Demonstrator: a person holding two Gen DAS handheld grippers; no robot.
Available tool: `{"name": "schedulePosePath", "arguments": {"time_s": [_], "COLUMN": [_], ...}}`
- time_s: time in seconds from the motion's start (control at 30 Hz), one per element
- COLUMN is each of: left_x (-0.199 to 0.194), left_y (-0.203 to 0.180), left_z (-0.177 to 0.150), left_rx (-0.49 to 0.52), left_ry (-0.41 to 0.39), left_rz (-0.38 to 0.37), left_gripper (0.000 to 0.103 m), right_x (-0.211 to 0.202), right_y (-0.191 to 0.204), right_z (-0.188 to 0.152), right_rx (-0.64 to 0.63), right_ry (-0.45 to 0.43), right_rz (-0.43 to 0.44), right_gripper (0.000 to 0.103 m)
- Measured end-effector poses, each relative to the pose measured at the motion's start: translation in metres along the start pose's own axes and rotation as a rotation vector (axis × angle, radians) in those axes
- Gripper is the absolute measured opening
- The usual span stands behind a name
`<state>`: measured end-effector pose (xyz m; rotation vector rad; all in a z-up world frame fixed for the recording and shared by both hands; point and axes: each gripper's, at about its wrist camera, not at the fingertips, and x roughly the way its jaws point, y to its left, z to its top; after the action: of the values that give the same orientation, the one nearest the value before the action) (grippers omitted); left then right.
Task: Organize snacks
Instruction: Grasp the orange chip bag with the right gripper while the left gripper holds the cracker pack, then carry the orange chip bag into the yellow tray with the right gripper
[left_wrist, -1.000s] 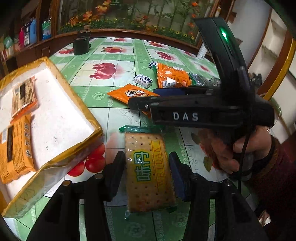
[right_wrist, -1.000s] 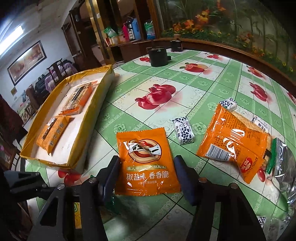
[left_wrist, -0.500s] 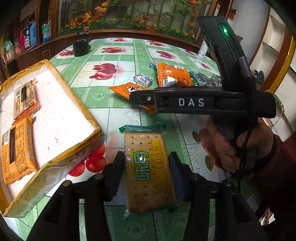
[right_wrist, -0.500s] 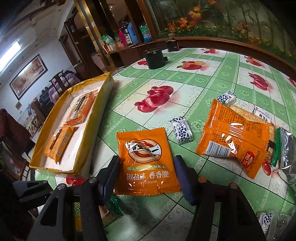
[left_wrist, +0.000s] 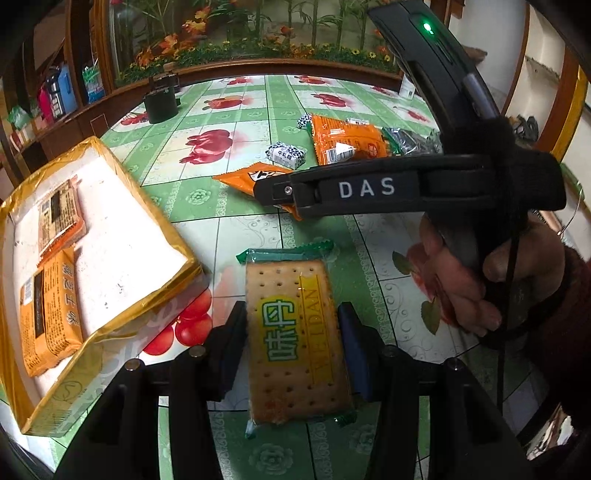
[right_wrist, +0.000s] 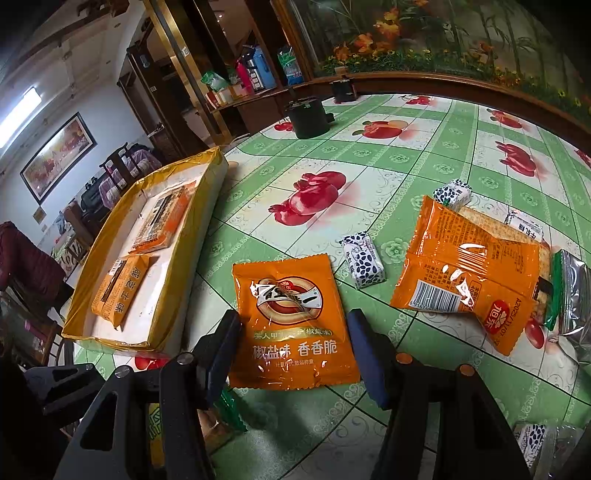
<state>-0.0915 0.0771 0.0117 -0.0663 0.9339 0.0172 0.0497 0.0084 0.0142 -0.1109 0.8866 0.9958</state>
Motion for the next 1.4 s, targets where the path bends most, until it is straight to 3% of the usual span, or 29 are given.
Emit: {"name": "schedulePosePath", "arguments": {"time_s": [0.23,0.37,0.5,0.67,0.87,0.97,1.07,1.23,1.4], "left_x": [0.0,-0.009,-0.042,-0.097,-0.16,-0.177,-0.177,-0.183,-0.212], "left_y": [0.009,0.023,0.033,0.066,0.13,0.154,0.17,0.167,0.136], "left_z": [0.006,0.016,0.031,0.039,0.043,0.043,0.041,0.045,0.034], "left_rx": [-0.056,-0.146,-0.141,-0.125,-0.188,-0.244,-0.363,-0.503,-0.592], "left_ry": [0.027,0.042,-0.017,-0.098,-0.164,-0.214,-0.225,-0.218,-0.241], "left_rz": [-0.042,-0.113,-0.145,-0.166,-0.109,-0.053,-0.011,0.093,0.213], "left_gripper": [0.045,0.045,0.045,0.045,0.046,0.046,0.046,0.046,0.046], "right_x": [0.003,-0.013,-0.04,-0.071,-0.079,-0.064,-0.038,0.006,0.035], "right_y": [0.002,-0.009,-0.017,-0.006,0.055,0.095,0.129,0.15,0.143], "right_z": [0.008,0.001,-0.009,-0.008,0.031,0.055,0.067,0.078,0.077], "right_rx": [0.02,0.163,0.272,0.398,0.451,0.371,0.254,0.09,0.033], "right_ry": [0.042,0.101,0.137,0.122,0.109,0.124,0.169,0.233,0.303], "right_rz": [-0.029,0.013,-0.021,-0.09,-0.073,-0.02,0.034,0.119,0.166], "right_gripper": [0.055,0.053,0.053,0.053,0.053,0.053,0.053,0.053,0.053]}}
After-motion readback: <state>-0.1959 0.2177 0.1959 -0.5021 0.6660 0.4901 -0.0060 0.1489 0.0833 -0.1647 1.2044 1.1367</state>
